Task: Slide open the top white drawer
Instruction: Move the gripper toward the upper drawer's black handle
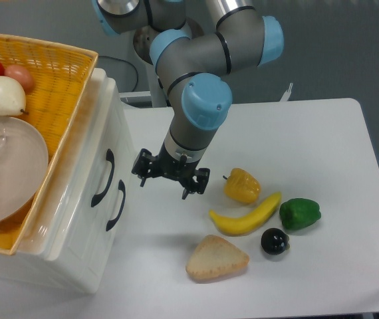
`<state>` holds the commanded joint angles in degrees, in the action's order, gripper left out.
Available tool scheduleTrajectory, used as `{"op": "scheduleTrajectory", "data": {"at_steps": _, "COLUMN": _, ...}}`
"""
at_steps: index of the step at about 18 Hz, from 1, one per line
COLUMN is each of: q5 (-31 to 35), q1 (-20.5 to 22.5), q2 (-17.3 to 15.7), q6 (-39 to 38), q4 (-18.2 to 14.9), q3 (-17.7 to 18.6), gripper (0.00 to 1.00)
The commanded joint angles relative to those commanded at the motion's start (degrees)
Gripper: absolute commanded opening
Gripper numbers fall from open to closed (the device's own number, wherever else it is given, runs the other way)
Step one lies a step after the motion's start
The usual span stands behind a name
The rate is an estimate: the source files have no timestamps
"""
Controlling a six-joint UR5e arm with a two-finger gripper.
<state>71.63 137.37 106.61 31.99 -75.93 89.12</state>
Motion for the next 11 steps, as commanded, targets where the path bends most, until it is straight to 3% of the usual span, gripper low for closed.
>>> {"op": "scheduleTrajectory", "data": {"at_steps": 11, "q5": -2.5, "q1": -0.9, "q2": -0.7, "q6": -1.4, "q4": -0.8, "q3": -0.4, "gripper": 1.0}}
